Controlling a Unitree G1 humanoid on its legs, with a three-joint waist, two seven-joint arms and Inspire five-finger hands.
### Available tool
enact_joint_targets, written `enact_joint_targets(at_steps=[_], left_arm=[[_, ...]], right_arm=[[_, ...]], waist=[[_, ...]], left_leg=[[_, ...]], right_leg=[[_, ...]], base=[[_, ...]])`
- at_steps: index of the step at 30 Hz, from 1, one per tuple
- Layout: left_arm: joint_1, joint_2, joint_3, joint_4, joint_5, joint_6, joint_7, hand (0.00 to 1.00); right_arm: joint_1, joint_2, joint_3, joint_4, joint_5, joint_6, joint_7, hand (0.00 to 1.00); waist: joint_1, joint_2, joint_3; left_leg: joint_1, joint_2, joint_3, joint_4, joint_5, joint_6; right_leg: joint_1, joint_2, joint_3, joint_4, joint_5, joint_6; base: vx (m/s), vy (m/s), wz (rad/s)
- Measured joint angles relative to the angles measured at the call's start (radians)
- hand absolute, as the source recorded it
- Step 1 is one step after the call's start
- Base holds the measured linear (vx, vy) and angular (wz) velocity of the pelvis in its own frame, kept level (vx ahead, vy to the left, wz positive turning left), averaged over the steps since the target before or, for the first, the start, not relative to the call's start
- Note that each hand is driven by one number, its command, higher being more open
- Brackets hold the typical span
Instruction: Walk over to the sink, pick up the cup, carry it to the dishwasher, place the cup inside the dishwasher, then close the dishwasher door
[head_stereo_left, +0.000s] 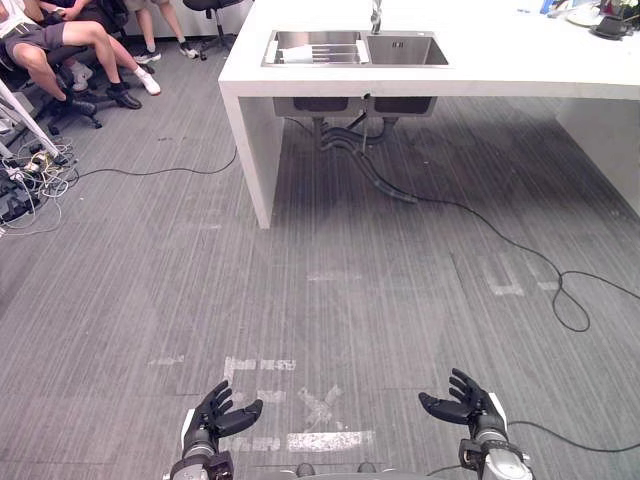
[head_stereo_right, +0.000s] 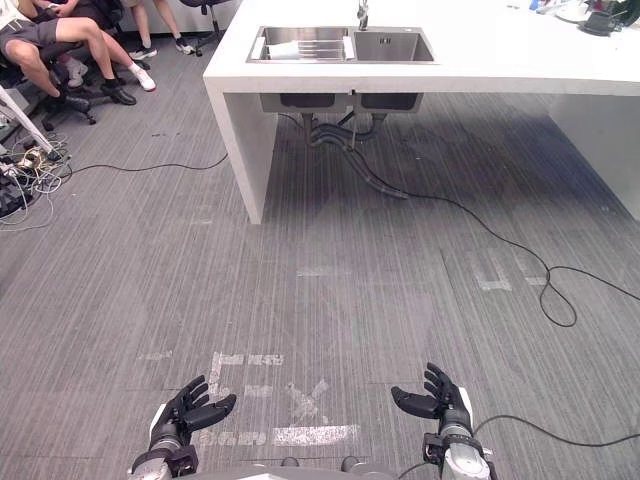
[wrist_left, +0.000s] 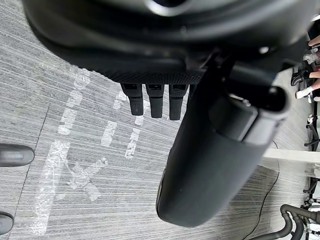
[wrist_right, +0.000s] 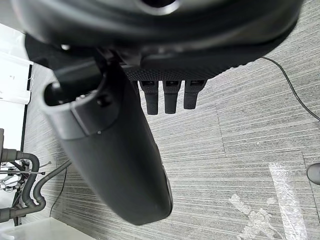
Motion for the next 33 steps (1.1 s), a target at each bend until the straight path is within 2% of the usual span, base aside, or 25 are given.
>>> enact_joint_targets(at_steps=[6, 19, 21, 24, 27, 28, 29, 30, 31, 32, 33], left_arm=[[0.000, 0.006, -0.002, 0.000, 0.000, 0.000, -0.002, 0.90], [0.000, 0.002, -0.003, -0.016, -0.001, 0.000, -0.001, 0.90], [0.000, -0.001, -0.003, -0.024, -0.004, 0.000, 0.001, 0.90], [0.002, -0.008, -0.002, -0.062, -0.019, 0.000, 0.012, 0.90], [-0.002, -0.026, -0.005, -0.097, -0.021, 0.000, 0.021, 0.90], [-0.002, -0.027, -0.015, -0.113, -0.022, 0.000, 0.026, 0.90], [-0.003, -0.026, -0.023, -0.120, -0.023, 0.000, 0.029, 0.90], [-0.005, -0.024, -0.033, -0.135, -0.023, 0.000, 0.035, 0.90], [-0.007, -0.021, -0.034, -0.142, -0.024, 0.000, 0.039, 0.90], [-0.010, -0.017, -0.034, -0.153, -0.024, 0.000, 0.048, 0.90], [-0.017, -0.017, -0.036, -0.154, -0.028, 0.000, 0.058, 0.90]], right_arm=[[-0.005, -0.018, -0.002, 0.000, 0.000, 0.000, 0.000, 0.90], [-0.027, -0.018, -0.003, 0.000, 0.000, 0.003, -0.001, 0.90], [-0.049, -0.018, -0.002, -0.001, 0.000, 0.007, -0.004, 0.90], [-0.078, -0.018, -0.003, -0.001, 0.000, 0.008, -0.008, 0.90], [-0.089, -0.020, -0.003, 0.000, -0.001, 0.010, -0.025, 0.90], [-0.085, -0.020, -0.002, 0.000, -0.001, 0.015, -0.027, 0.90], [-0.085, -0.020, -0.002, 0.000, -0.002, 0.018, -0.028, 0.90], [-0.079, -0.018, 0.000, 0.000, -0.002, 0.025, -0.028, 0.90], [-0.076, -0.015, 0.002, 0.000, -0.003, 0.026, -0.028, 0.90], [-0.071, -0.011, 0.004, 0.001, -0.006, 0.032, -0.027, 0.90], [-0.071, -0.016, 0.004, 0.000, -0.006, 0.034, -0.029, 0.90]], waist=[[-0.005, 0.012, -0.008], [-0.015, 0.018, -0.003], [-0.015, 0.018, 0.006], [-0.011, 0.021, 0.028], [0.003, 0.024, 0.039], [0.001, 0.021, 0.051], [0.001, 0.023, 0.056], [-0.002, 0.022, 0.063], [-0.007, 0.017, 0.069], [-0.017, 0.004, 0.081], [-0.020, 0.004, 0.082]], left_leg=[[0.000, -0.001, -0.006, -0.006, 0.002, -0.003], [-0.009, -0.001, -0.004, -0.008, 0.001, -0.009], [-0.024, 0.002, 0.009, 0.005, -0.011, -0.019], [-0.058, 0.012, 0.034, 0.062, -0.053, -0.012], [-0.104, 0.015, 0.069, 0.165, -0.136, 0.007], [-0.097, 0.006, 0.072, 0.197, -0.173, 0.016], [-0.092, 0.006, 0.072, 0.207, -0.185, 0.019], [-0.074, 0.004, 0.068, 0.213, -0.200, 0.032], [-0.061, -0.001, 0.060, 0.215, -0.210, 0.037], [-0.031, -0.009, 0.045, 0.222, -0.233, 0.039], [-0.008, -0.009, 0.034, 0.225, -0.253, 0.035]], right_leg=[[0.005, 0.000, -0.007, -0.009, 0.002, 0.004], [-0.011, 0.000, -0.003, -0.011, 0.002, 0.005], [-0.027, 0.000, 0.011, -0.006, 0.001, 0.005], [-0.059, 0.004, 0.034, 0.027, -0.021, 0.008], [-0.161, -0.014, 0.048, 0.232, -0.134, 0.026], [-0.205, -0.036, 0.034, 0.371, -0.185, 0.042], [-0.231, -0.045, 0.023, 0.445, -0.194, 0.051], [-0.301, -0.063, 0.003, 0.617, -0.194, 0.055], [-0.335, -0.078, -0.007, 0.706, -0.189, 0.056], [-0.377, -0.102, -0.015, 0.811, -0.218, 0.045], [-0.417, -0.117, -0.032, 0.831, -0.248, 0.037]], base=[[0.01, 0.002, 0.01], [0.00, 0.001, -0.01], [0.00, 0.013, -0.17], [0.02, 0.019, -0.28], [0.07, 0.035, -0.31], [0.12, 0.052, -0.12], [0.19, 0.066, -0.04], [0.17, 0.034, 0.07], [0.29, 0.034, 0.26], [0.32, -0.008, 0.32], [0.35, -0.013, 0.30]])
